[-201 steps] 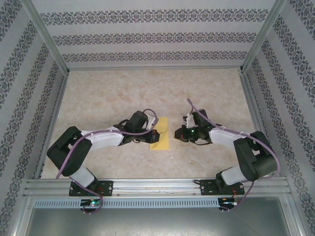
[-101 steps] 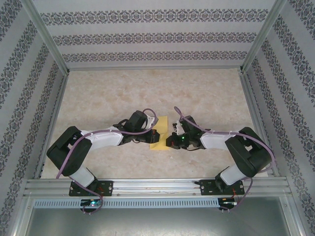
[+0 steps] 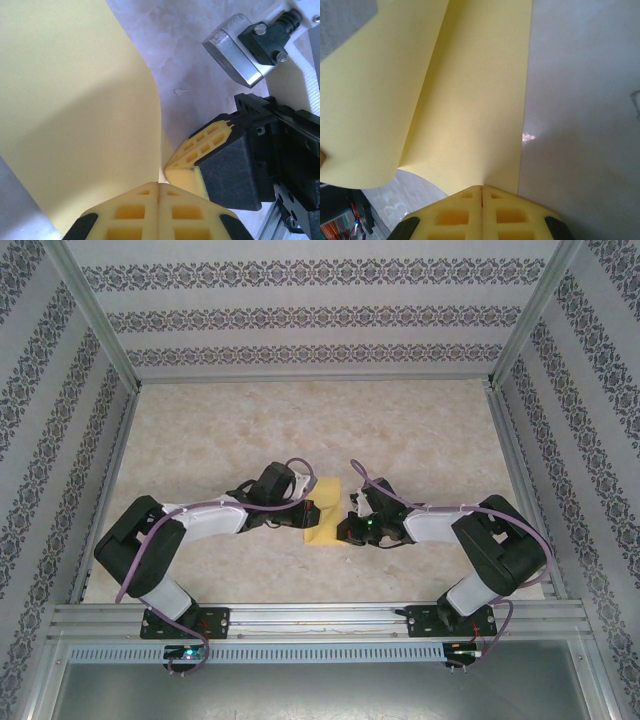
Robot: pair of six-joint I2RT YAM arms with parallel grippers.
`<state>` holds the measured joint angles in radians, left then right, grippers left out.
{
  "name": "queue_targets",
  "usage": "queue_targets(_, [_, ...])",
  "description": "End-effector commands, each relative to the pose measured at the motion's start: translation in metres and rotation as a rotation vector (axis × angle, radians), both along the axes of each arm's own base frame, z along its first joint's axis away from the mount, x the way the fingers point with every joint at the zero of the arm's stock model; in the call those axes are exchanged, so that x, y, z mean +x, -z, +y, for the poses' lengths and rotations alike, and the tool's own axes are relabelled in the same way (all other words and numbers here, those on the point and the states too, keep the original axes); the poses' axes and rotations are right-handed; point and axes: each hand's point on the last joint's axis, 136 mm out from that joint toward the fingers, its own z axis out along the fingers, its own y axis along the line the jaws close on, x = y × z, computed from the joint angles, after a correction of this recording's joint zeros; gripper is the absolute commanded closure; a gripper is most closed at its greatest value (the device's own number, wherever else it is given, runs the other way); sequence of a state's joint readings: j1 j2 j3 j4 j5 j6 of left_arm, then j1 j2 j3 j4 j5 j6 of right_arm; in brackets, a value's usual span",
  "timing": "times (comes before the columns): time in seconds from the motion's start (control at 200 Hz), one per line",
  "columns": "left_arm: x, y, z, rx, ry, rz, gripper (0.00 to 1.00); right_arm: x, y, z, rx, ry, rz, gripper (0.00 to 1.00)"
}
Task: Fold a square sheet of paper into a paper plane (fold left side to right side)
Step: Fold the triangle a second time at the center of the table.
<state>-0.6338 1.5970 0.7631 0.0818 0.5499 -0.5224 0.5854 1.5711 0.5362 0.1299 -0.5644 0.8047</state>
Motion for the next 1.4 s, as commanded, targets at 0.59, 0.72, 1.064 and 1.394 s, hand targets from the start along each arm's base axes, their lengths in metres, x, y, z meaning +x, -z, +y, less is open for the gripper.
queue_targets(0.59, [0.015, 0.028, 0.018, 0.063, 0.046, 0.029, 1.00, -0.016, 0.020, -0.012, -0.085, -0.024, 0.050, 1.00])
queue_targets(0.72, [0.018, 0.031, 0.020, 0.082, 0.047, 0.026, 1.00, -0.017, 0.021, -0.013, -0.089, -0.026, 0.053, 1.00])
queue_targets(1.064, [0.023, 0.037, 0.025, 0.135, 0.045, 0.014, 1.00, -0.018, 0.024, -0.015, -0.098, -0.024, 0.056, 1.00])
queue_targets(1.394, [0.028, 0.038, 0.025, 0.142, 0.042, -0.001, 1.00, -0.019, 0.025, -0.015, -0.098, -0.027, 0.057, 1.00])
